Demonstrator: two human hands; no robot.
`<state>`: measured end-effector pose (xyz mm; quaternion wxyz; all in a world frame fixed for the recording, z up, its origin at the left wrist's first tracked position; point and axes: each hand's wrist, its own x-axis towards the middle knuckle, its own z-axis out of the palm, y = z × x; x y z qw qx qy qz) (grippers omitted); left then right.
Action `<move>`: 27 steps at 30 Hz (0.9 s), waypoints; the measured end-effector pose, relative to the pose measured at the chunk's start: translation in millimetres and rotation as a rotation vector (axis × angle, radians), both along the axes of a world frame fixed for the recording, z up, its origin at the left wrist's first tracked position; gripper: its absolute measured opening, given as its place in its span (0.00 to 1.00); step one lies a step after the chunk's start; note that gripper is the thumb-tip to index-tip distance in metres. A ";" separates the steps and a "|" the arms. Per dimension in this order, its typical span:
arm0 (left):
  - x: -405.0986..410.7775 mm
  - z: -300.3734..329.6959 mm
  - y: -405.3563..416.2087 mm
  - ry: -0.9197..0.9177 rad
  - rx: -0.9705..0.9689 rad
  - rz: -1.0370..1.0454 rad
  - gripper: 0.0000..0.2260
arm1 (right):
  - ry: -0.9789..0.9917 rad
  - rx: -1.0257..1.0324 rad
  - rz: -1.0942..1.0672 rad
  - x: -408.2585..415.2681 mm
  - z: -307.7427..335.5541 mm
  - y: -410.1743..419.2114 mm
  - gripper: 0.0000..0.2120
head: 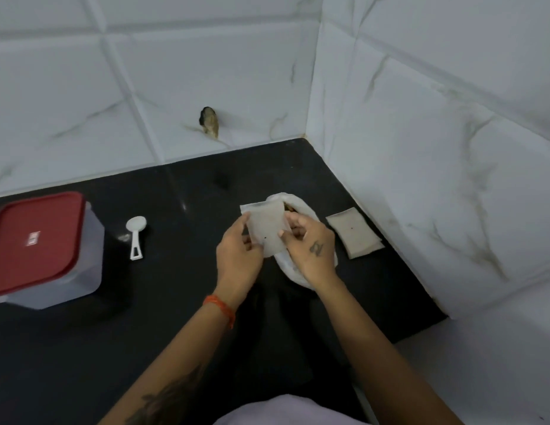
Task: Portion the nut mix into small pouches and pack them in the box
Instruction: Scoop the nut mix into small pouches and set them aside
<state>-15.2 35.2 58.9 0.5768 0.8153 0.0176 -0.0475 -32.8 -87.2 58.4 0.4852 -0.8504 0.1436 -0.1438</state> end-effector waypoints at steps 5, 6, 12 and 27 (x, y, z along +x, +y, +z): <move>-4.9 -26.0 45.2 0.073 0.155 0.032 0.27 | 0.077 -0.139 0.107 -1.6 -27.6 43.6 0.17; -6.9 -29.8 50.5 0.073 0.185 0.019 0.26 | 0.100 -0.170 0.124 -2.0 -34.1 49.7 0.16; -13.6 -54.1 66.2 0.060 0.315 -0.077 0.24 | 0.247 -0.283 0.169 -6.5 -60.7 70.1 0.14; 10.6 -45.0 114.2 -0.122 0.445 0.043 0.26 | 0.051 -0.375 0.239 28.6 -43.2 96.8 0.19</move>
